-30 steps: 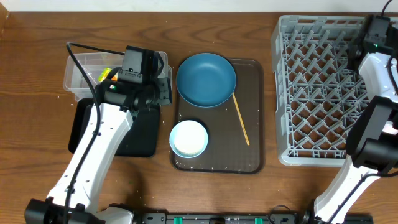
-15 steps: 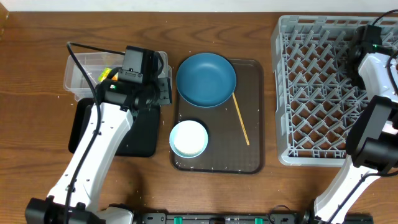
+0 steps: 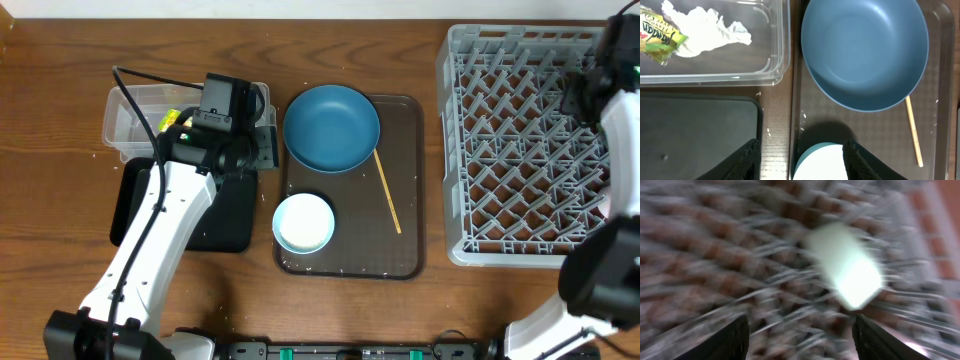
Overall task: Sort waste into correct bins and load items into the dishwasher rack
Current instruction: 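Lift the mint bowl and place it in the dish rack, then grasp the white bowl of rice with the left gripper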
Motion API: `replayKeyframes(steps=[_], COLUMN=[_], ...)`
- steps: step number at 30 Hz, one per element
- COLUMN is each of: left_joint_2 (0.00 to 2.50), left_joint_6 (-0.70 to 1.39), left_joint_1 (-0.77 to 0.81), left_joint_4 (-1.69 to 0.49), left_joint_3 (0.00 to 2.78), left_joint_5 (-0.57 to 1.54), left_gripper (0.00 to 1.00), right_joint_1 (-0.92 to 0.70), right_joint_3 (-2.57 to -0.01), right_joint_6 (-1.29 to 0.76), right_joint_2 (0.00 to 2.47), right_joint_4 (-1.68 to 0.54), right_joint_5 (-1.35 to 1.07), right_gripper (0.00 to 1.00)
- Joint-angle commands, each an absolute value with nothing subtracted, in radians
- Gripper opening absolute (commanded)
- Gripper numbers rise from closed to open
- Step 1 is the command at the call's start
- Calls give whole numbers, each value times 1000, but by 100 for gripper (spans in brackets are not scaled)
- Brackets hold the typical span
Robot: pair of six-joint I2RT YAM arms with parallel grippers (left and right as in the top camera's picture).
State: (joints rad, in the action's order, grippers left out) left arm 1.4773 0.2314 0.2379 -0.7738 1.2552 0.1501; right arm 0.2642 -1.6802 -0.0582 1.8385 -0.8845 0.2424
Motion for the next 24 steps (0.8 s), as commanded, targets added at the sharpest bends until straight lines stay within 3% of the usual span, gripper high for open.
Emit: replayKeyframes(steps=[1, 4, 24], left_joint_2=[1490, 1494, 1578], left_joint_6=[222, 223, 406], left_joint_1=[257, 297, 627], left_joint_4=[-785, -785, -660], left_joint_3=[1250, 1241, 1077], left_joint_5=[141, 141, 140], left_gripper=[56, 57, 56], right_joint_1=[249, 217, 12], right_joint_3=[-1681, -1680, -1673], right_joint_6=[-61, -35, 16], right_joint_2=[1816, 1820, 1822], right_joint_4=[-923, -974, -1025], right_joint_5=[-189, -303, -285], right_gripper=[67, 69, 73])
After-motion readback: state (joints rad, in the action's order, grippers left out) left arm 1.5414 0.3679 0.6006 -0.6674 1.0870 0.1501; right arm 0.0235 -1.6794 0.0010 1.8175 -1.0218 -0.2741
